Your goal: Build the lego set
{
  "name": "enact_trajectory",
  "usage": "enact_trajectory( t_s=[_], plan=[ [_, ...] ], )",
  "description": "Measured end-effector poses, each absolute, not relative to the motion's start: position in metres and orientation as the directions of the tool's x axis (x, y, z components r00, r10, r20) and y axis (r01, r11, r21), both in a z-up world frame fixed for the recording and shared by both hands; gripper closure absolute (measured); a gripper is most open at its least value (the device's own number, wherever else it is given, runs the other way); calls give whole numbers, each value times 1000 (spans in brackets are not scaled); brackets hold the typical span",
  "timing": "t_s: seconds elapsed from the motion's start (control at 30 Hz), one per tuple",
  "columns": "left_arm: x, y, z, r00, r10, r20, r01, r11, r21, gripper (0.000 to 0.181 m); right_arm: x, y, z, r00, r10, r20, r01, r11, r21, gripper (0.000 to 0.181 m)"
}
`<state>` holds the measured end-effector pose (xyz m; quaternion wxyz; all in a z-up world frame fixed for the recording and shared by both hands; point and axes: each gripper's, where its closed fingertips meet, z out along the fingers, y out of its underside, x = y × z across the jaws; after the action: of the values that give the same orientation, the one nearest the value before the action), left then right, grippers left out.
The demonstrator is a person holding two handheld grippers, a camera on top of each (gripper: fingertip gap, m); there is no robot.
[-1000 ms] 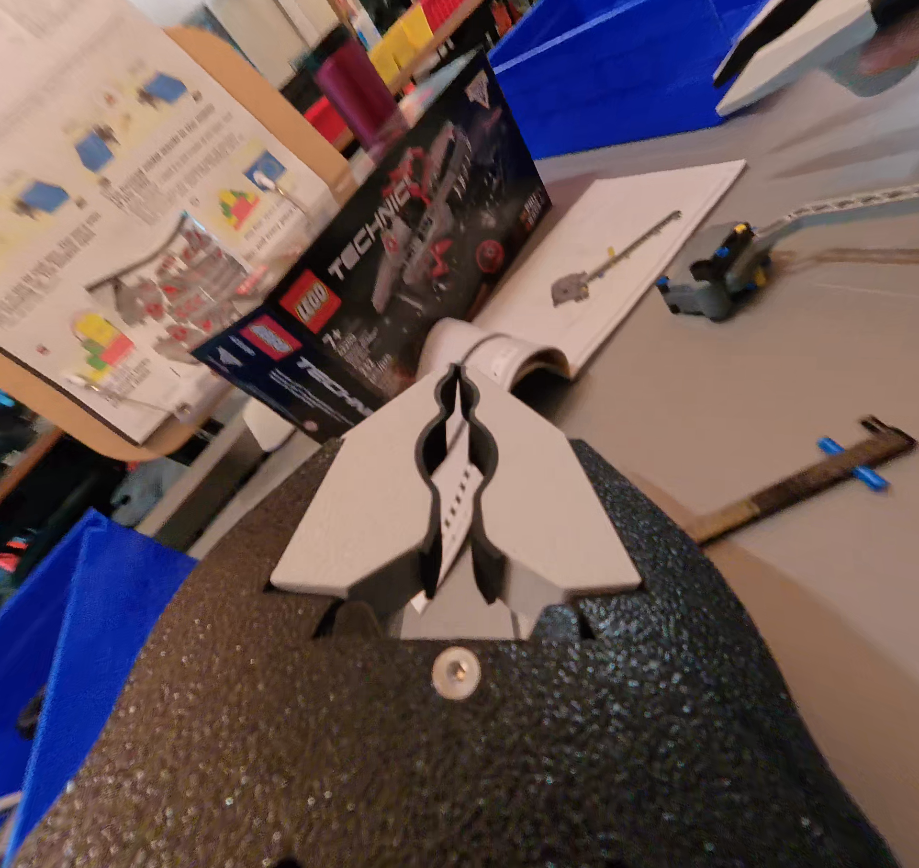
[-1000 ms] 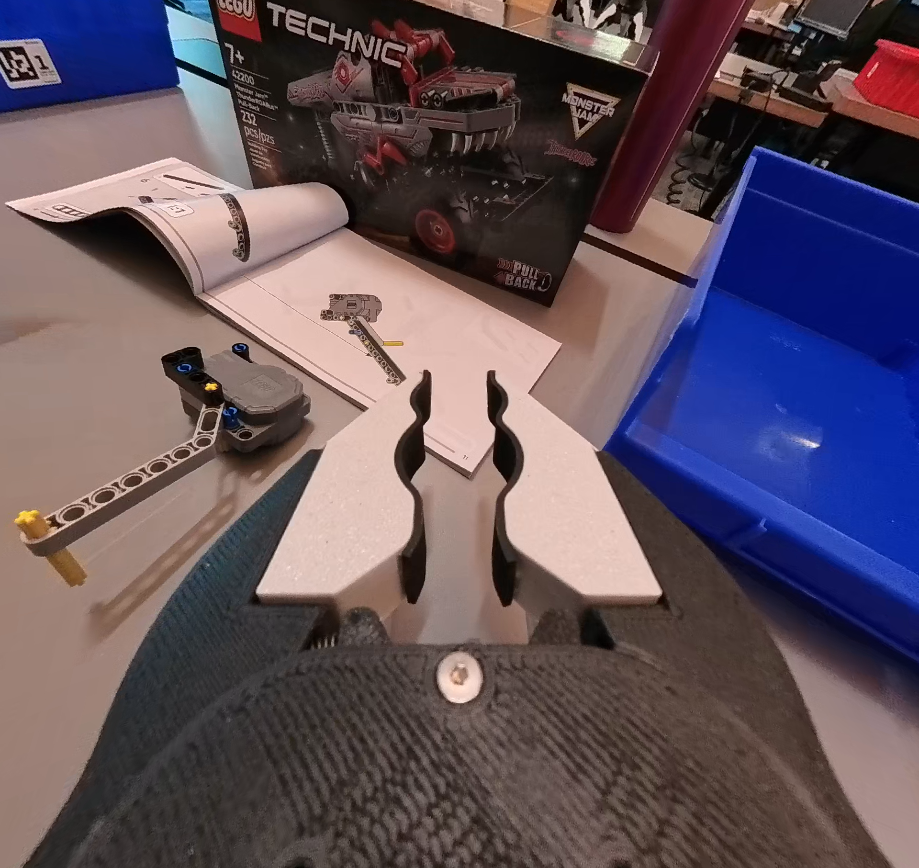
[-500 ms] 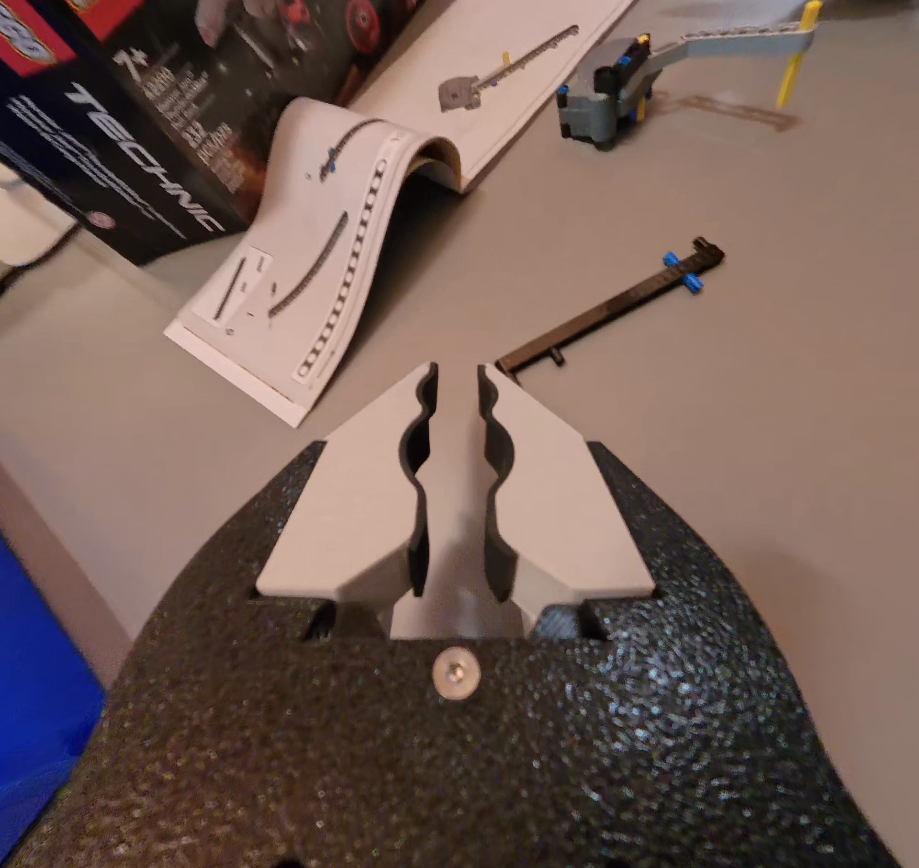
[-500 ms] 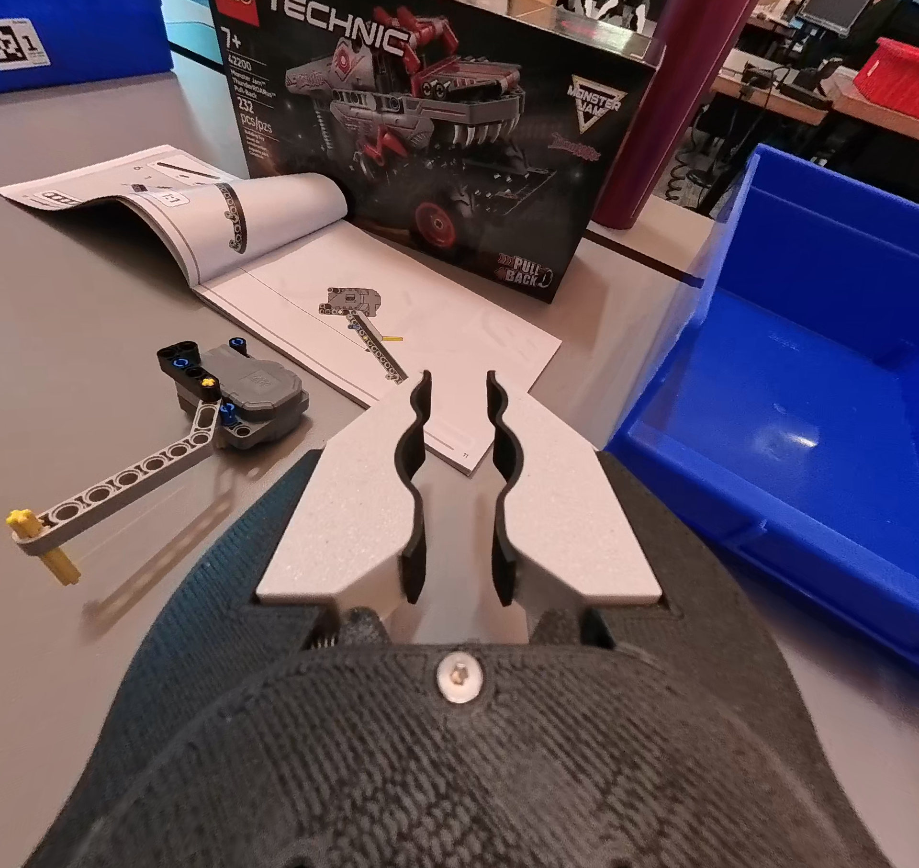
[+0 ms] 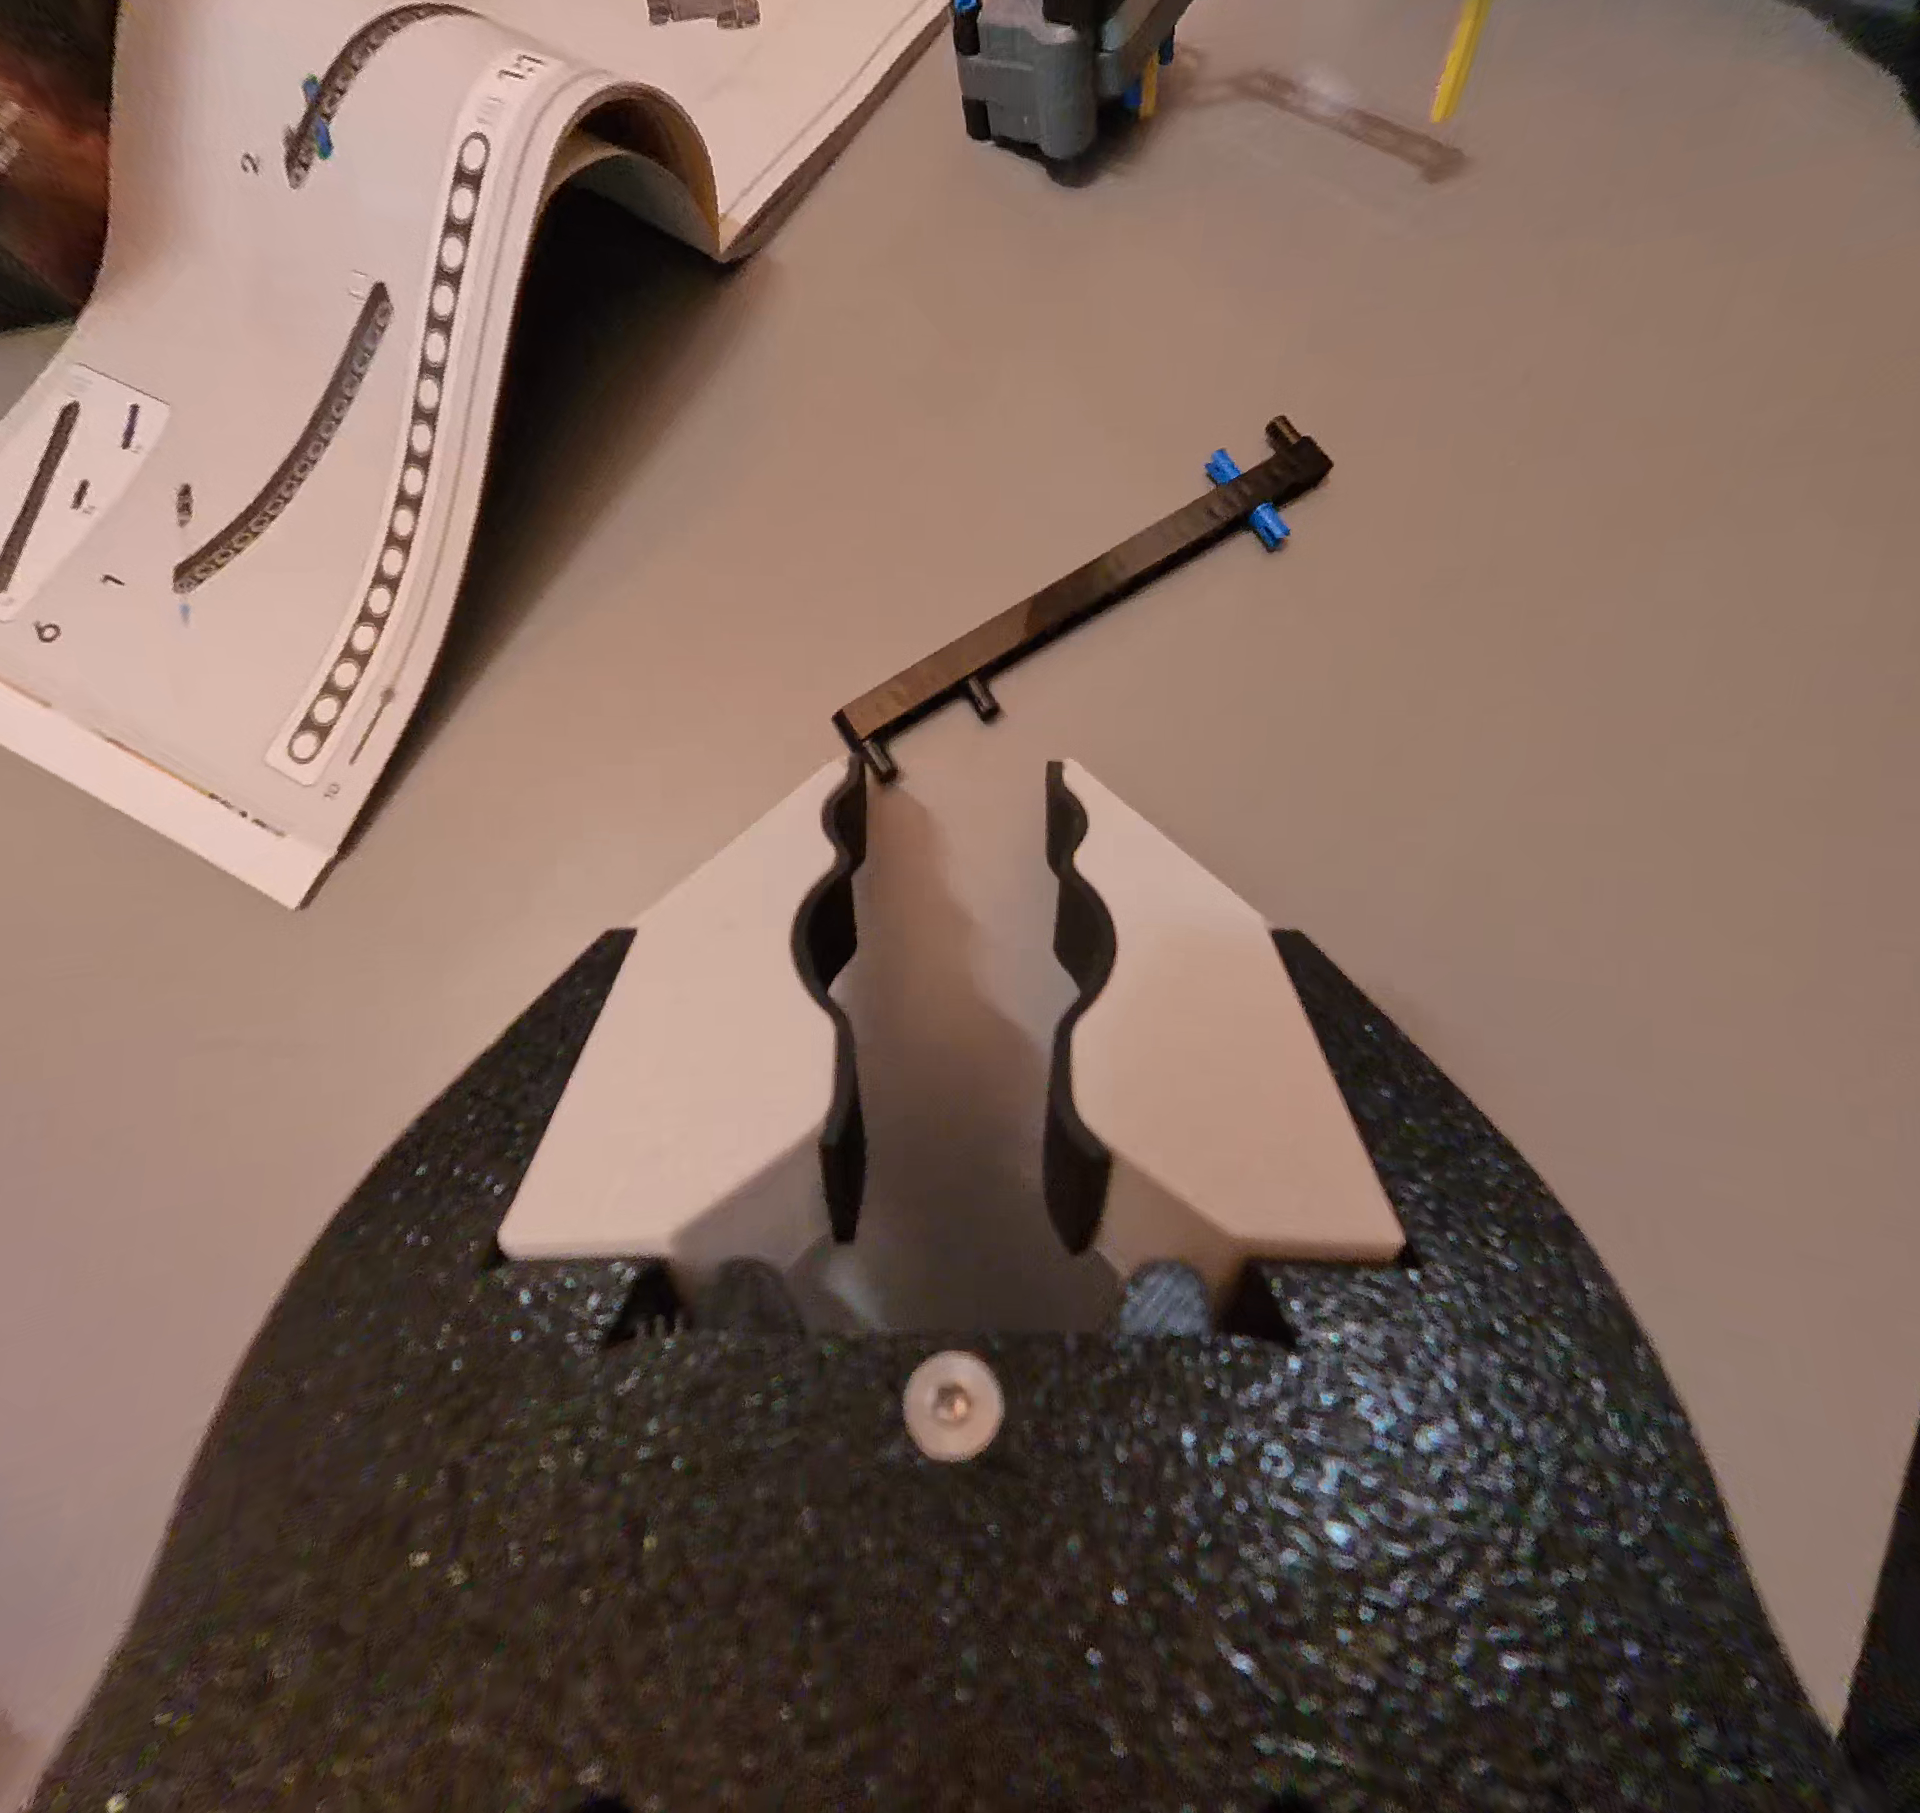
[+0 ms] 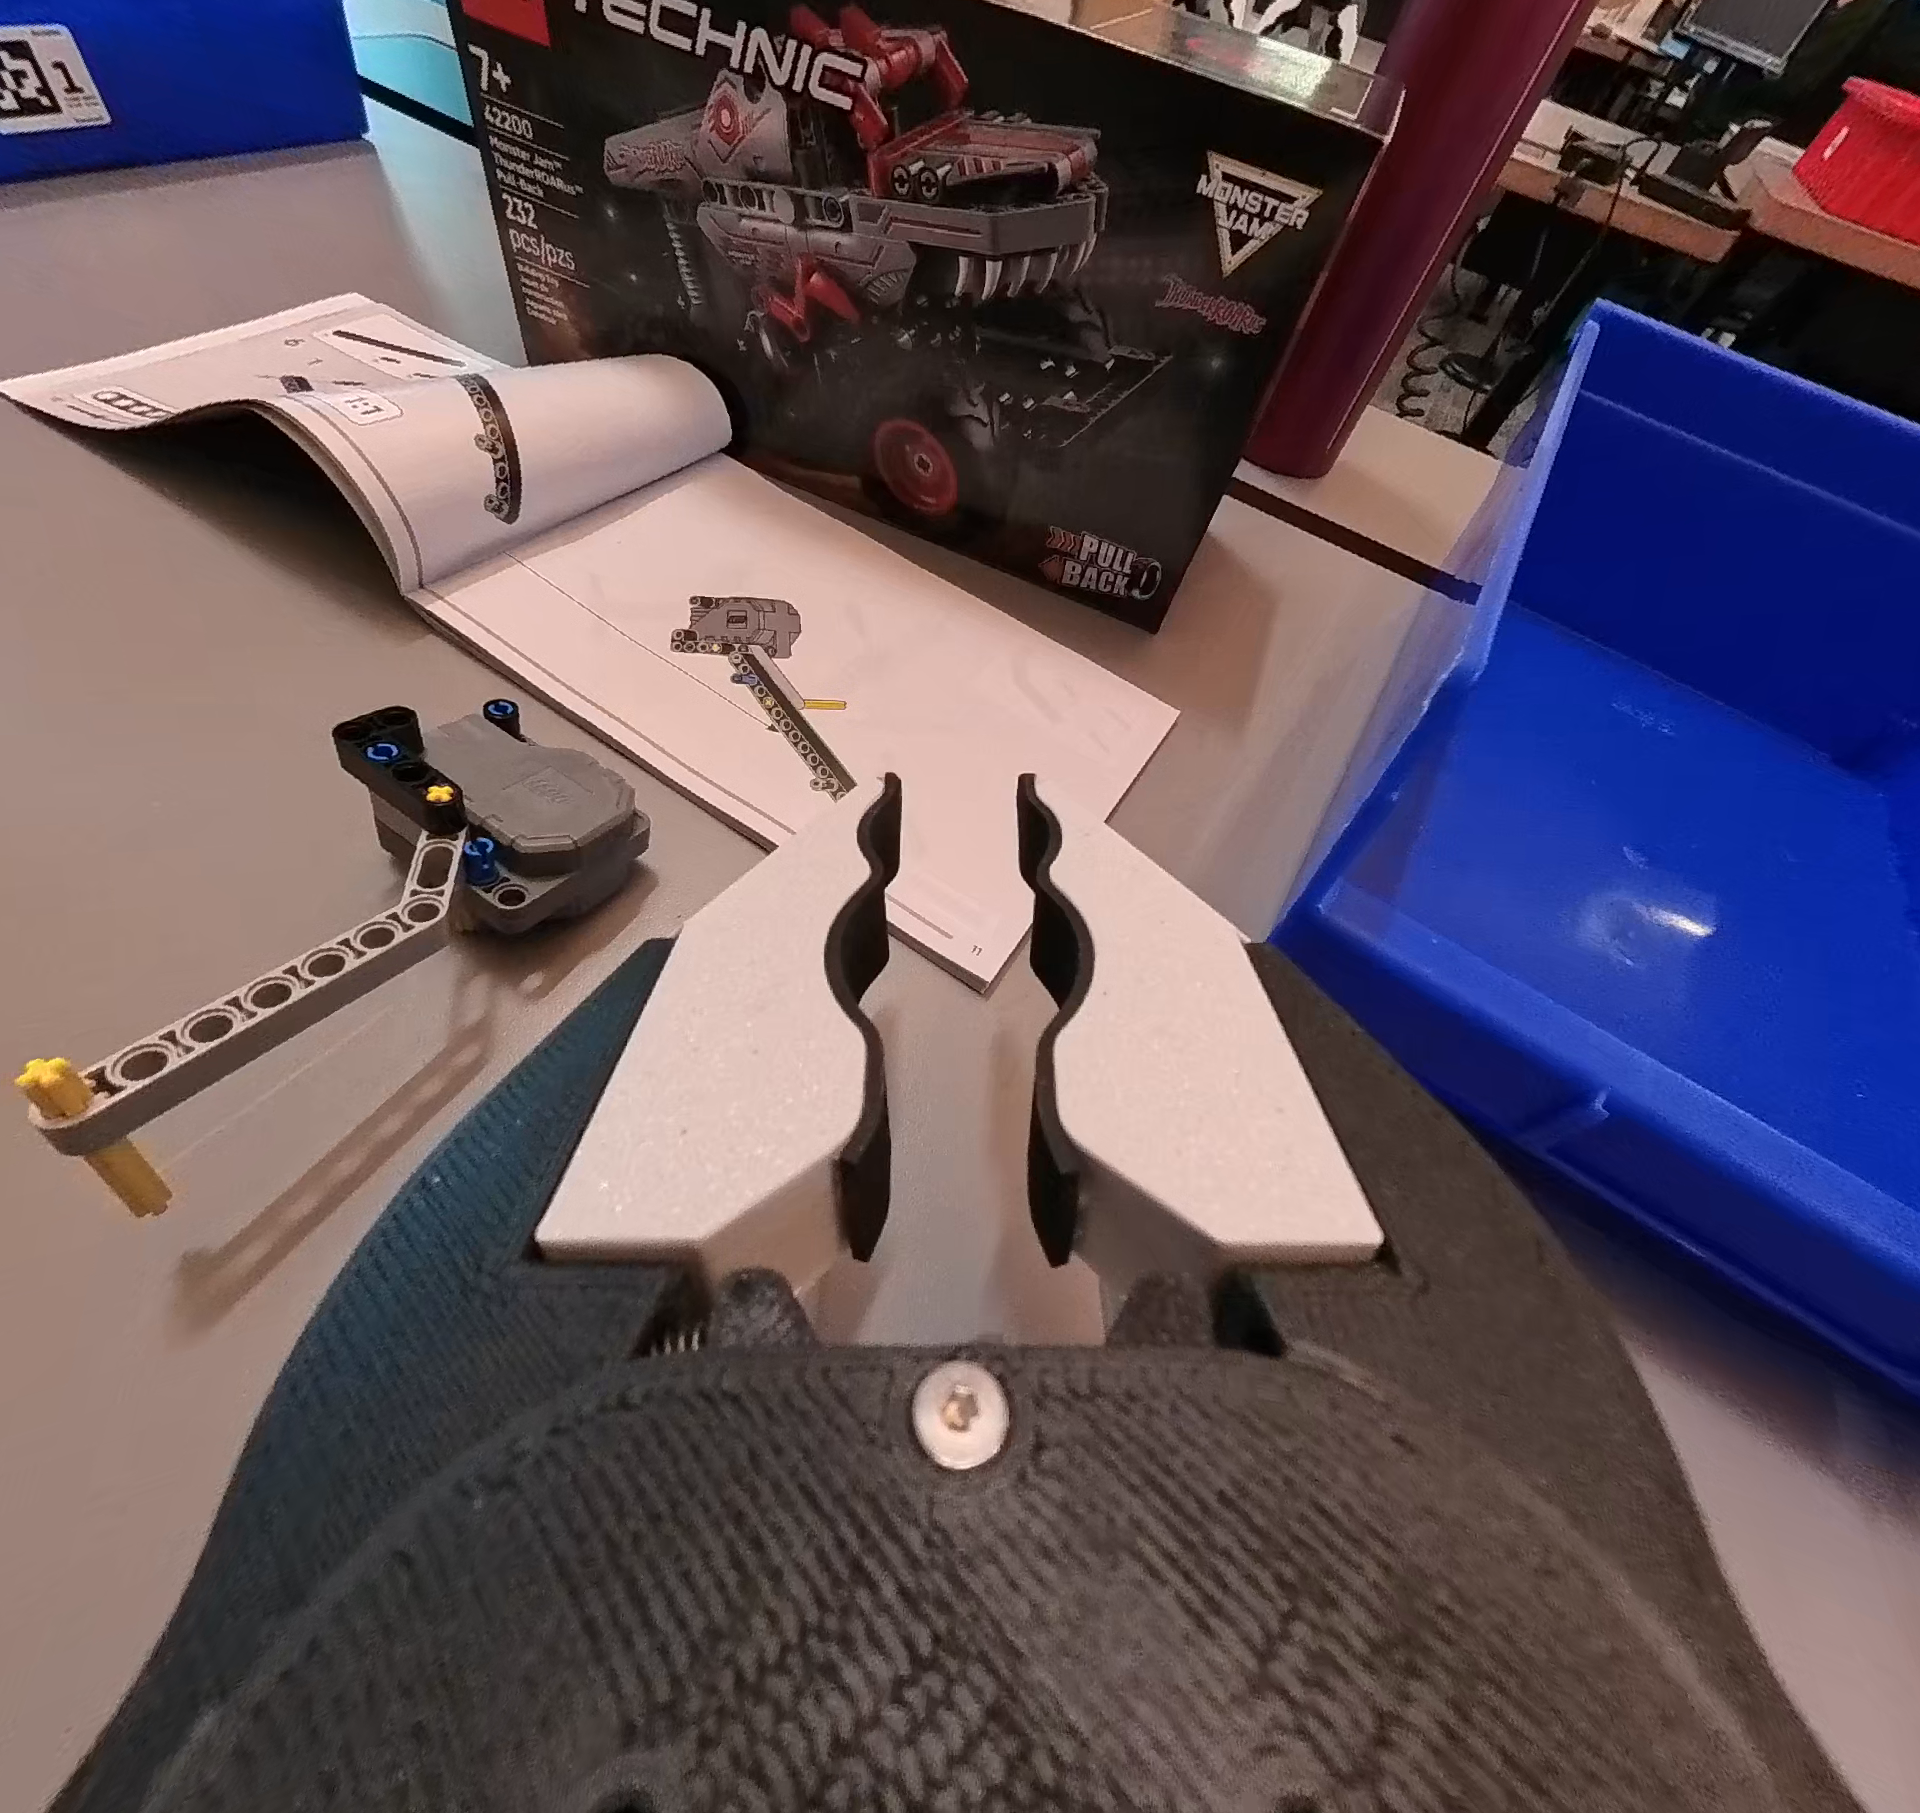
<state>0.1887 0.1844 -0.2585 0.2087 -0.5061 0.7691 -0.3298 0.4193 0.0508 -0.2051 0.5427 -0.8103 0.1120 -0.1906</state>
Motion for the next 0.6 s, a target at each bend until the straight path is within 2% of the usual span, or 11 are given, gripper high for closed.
enact_trajectory(
  t_s=[0.17,0.37,0.6],
  plan=[
    [199,181,-263,-368,-928,62,-664,216,-715,154,419,51,-205,903,-388,187,25,-385,-922,161],
    [214,185,-265,-348,-938,11,-657,235,-717,165,419,51,-205,903,-388,188,26,-387,-922,161],
    [226,179,-265,-350,-937,-16,-632,249,-734,169,419,51,-206,903,-386,189,27,-389,-921,161]
  ],
)
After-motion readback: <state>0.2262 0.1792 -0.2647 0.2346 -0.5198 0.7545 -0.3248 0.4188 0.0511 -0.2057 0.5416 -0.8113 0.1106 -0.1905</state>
